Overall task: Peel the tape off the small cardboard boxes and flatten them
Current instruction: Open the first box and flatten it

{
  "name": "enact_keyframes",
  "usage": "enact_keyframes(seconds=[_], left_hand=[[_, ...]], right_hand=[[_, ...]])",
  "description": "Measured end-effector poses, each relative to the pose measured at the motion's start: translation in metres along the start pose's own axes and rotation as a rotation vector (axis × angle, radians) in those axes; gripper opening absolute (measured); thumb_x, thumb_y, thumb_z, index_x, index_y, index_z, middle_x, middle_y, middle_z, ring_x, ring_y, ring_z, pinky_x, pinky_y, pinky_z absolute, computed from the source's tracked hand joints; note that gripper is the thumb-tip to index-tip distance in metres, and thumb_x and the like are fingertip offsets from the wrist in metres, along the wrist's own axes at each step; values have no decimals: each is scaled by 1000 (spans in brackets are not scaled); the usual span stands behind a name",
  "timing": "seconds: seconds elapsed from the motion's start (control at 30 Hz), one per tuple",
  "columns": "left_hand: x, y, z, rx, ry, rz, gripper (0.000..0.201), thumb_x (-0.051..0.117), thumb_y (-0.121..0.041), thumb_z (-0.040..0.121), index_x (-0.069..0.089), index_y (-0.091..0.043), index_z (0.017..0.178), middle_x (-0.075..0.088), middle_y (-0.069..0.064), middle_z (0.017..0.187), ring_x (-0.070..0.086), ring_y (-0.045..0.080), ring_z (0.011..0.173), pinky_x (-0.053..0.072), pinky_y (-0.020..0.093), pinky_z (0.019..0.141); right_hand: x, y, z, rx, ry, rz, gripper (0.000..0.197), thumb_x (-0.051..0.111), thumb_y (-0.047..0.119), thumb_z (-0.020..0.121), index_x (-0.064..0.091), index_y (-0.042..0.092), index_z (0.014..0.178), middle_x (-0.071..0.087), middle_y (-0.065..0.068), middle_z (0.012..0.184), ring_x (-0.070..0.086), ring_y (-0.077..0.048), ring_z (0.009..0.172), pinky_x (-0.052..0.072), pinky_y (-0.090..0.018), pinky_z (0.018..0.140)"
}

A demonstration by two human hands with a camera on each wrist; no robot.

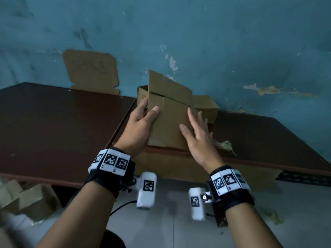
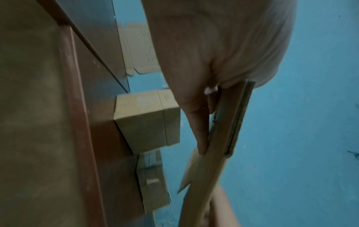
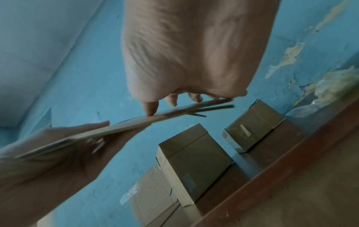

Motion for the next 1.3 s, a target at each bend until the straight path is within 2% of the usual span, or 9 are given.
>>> enact_keyframes(seconds=[0.27,0.37,0.53,0.67,0.77,0.9,1.07,1.23,1.3], left_hand=[[-85,-59,-7,116,-170,150,24,62,-10,108,66,-13,131,81,-2,110,78,10,99,62,24,77],[-136,-77,-9,130,-330,364,20,69,-16,105,70,-17,125,76,-14,102,74,-5,89,57,14,74],[-215,-92,-17,10,-517,726,37,74,-33,101,74,-15,134,76,-3,120,68,16,116,48,25,93],[-256,-98,-21,-89,-549,892,40,71,-30,103,70,-10,138,72,6,129,63,25,125,50,31,102],[-279,-89,-11,-180,-473,1023,44,71,-31,101,67,-15,142,68,17,137,62,36,127,57,43,102],[-293,-66,6,-234,-189,1258,34,71,-32,99,74,-17,128,66,12,135,64,30,120,51,32,95],[-314,-34,12,-352,41,1319,40,70,-43,100,68,-34,139,61,0,150,58,24,136,44,36,115],[-327,-5,23,-417,241,1574,31,62,-39,104,70,-47,133,49,-1,163,34,28,157,25,41,128],[-324,-1,26,-428,283,1614,30,54,-33,110,70,-38,135,59,-2,153,49,26,146,34,32,118]], right_hand=[[18,85,9,-103,-92,77,73,68,40,103,34,30,166,21,-1,171,18,-7,157,13,-20,121],[49,123,15,-102,2,24,87,76,44,97,29,29,168,4,-3,175,14,-22,162,17,-26,122],[119,161,24,-116,298,-129,131,94,61,68,19,28,170,-24,2,174,-6,-28,164,14,-46,131],[166,177,34,-102,382,-207,125,89,63,74,20,23,170,-27,-3,174,-2,-30,165,13,-43,130],[202,180,45,-64,457,-258,124,82,72,76,20,20,170,-20,-6,176,7,-33,164,18,-45,130],[240,179,64,-29,506,-346,122,73,81,79,23,16,169,-2,-12,176,20,-38,160,23,-46,130],[283,172,81,-37,574,-575,99,57,82,90,41,14,160,40,-17,167,36,-39,153,31,-48,125],[310,173,97,-53,616,-611,53,47,45,112,66,0,132,65,-16,138,63,-38,127,53,-36,89],[319,173,98,-53,718,-657,42,46,27,114,64,-3,137,64,-15,142,64,-35,129,54,-36,85]])
Point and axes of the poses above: each hand's wrist, its own z-axis towards the middle knuckle, its own x-axis out of the palm, y = z × x, the point moved 7 cm from there along z, towards the middle knuckle
